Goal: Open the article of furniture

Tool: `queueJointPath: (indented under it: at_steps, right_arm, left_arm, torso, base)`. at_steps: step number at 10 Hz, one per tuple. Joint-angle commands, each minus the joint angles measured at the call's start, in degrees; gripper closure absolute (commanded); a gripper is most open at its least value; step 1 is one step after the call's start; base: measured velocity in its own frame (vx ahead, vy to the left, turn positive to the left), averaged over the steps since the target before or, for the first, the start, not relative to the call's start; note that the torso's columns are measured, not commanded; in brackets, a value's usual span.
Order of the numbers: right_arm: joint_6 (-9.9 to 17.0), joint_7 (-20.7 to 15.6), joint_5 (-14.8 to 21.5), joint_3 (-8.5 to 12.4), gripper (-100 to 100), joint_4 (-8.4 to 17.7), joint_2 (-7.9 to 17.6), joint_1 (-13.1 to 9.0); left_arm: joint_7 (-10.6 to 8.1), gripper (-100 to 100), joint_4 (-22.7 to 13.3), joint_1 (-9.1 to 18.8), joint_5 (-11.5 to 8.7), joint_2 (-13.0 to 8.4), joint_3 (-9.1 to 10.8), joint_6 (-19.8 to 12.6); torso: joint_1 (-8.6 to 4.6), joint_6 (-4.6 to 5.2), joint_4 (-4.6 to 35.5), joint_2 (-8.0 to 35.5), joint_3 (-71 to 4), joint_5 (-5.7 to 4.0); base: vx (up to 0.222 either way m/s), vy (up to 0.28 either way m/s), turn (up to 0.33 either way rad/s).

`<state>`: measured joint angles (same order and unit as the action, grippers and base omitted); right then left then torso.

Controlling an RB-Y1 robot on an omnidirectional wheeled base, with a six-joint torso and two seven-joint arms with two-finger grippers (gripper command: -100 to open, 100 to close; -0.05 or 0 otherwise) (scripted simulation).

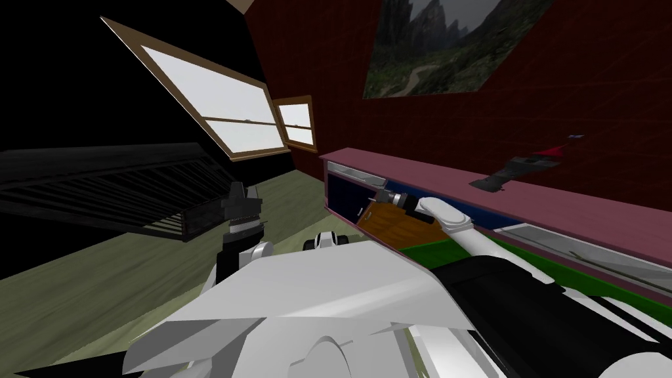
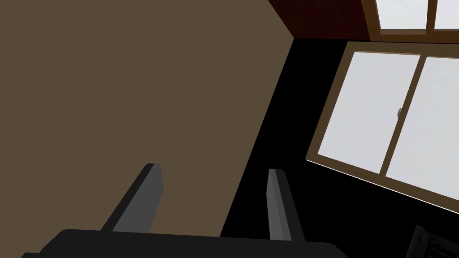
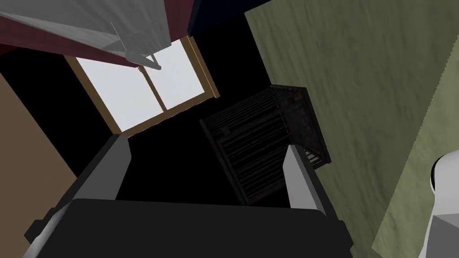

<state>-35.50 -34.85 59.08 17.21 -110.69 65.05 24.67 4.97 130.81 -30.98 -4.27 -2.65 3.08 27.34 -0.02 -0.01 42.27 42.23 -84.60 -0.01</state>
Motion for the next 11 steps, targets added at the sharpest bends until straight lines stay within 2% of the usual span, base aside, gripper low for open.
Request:
queueJointPath:
  at_steps: [1,7,9,10,11]
  right_arm:
    - [-0.15,-2.09,2.57,0.9,-100,1.56,3.52,-0.02]
    - [-0.3,-6.74,9.78,2.99,-100,5.37,12.67,-0.71]
    - [-0.12,-6.02,9.24,2.83,-100,4.87,12.04,-0.61]
    - [-0.12,-6.01,9.22,2.82,100,4.86,12.03,-0.62]
    - [-0.31,-5.82,9.2,3.02,100,4.48,12.23,-0.59]
  left_arm:
    - [0.0,0,0.0,0.0,0.0,0.0,0.0,0.0]
    - [0.0,0,0.0,0.0,0.0,0.0,0.0,0.0]
    - [0.0,0,0.0,0.01,0.0,0.0,0.0,0.0]
    - [0.0,0,0.0,0.01,0.0,-0.01,0.01,0.0]
    - [0.0,0,0.0,0.01,0.0,-0.01,0.01,0.0]
  torso:
    - [0.07,0.01,-0.01,-0.01,-0.01,0.02]
    - [-0.01,0.01,0.01,0.04,0.02,0.0]
    - [-0.1,0.02,0.04,0.16,0.1,-0.03]
    - [-0.13,0.02,0.05,0.18,0.11,-0.04]
    - [-0.08,0.02,0.04,0.14,0.09,-0.02]
  base:
    - [0.059,0.066,0.006]
    - [0.056,0.072,0.016]
    - [0.014,0.019,0.002]
    - [0.0,0.0,0.0]
    - [-0.068,0.087,-0.042]
